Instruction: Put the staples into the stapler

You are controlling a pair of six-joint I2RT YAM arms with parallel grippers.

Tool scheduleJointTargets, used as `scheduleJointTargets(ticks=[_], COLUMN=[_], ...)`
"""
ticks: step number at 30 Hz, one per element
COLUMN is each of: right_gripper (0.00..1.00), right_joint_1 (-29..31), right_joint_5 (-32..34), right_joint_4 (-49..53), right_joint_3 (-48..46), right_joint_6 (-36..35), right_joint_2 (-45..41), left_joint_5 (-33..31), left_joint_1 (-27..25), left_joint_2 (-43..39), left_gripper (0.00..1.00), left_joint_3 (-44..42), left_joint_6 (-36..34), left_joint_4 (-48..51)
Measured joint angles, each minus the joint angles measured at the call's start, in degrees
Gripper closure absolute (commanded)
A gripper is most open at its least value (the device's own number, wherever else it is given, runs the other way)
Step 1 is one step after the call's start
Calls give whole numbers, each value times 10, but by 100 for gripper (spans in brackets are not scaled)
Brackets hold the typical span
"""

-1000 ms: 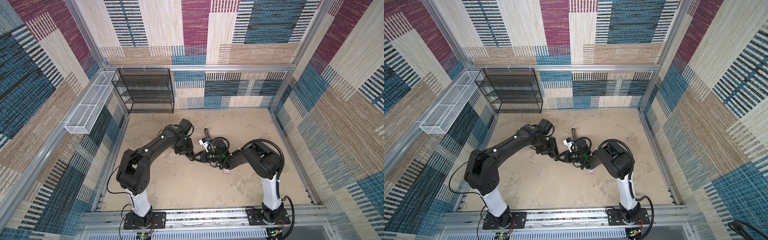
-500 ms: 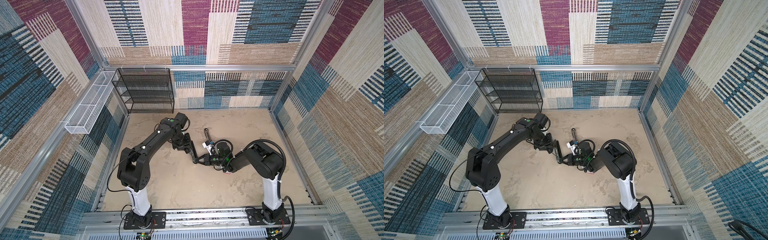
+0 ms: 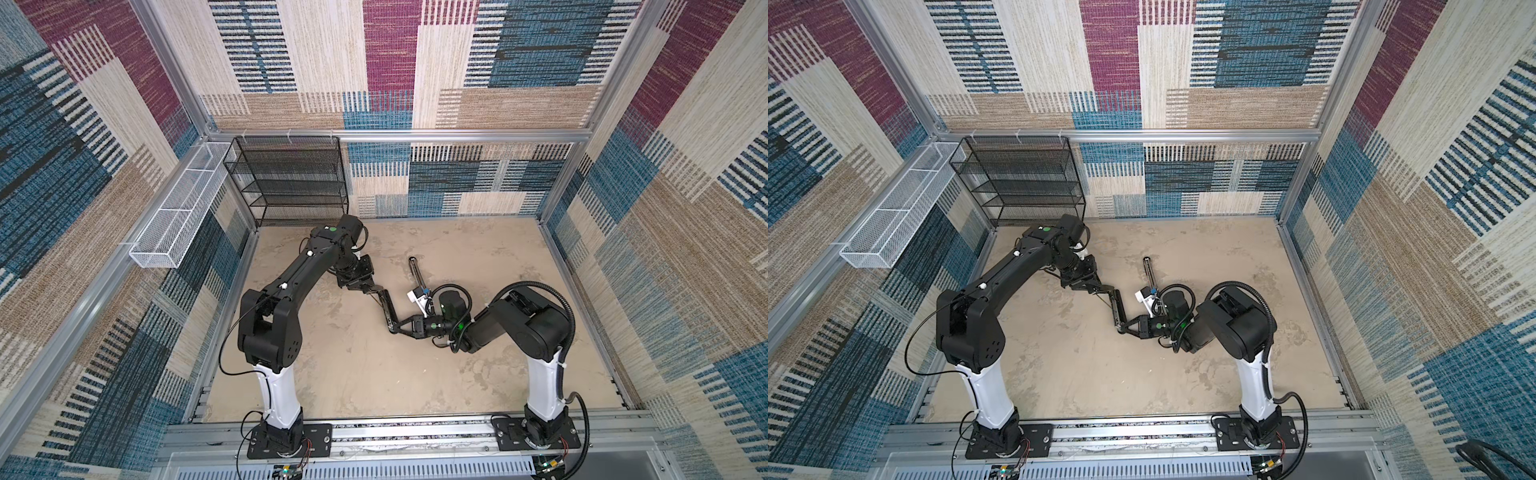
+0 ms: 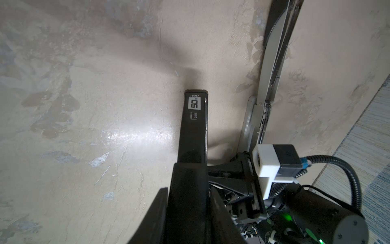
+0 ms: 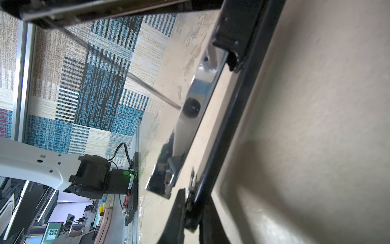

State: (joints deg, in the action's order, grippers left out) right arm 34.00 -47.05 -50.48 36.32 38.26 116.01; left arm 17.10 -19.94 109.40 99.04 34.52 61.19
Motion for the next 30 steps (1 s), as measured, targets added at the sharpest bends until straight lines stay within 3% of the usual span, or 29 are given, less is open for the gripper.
scheduleJointTargets(ticks=[9, 22, 30], right_gripper=[100, 100, 100], right_joint_1=[0, 1, 2], right_joint_5=[-14, -66, -80], right_joint_4=[-16, -29, -36], right_joint_3=[-23, -42, -47], right_joint_6=[-19, -78, -113], right_joint_2=[-7, -9, -9], left_joint_5=[-3, -61, -55], left_joint_1=[25, 42, 45], left_joint_2=[38, 117, 148], left_gripper=[100, 100, 100], left_joint_3=[43, 112, 118], left_joint_6=[-20, -44, -49], left_joint_4=[-9, -75, -89])
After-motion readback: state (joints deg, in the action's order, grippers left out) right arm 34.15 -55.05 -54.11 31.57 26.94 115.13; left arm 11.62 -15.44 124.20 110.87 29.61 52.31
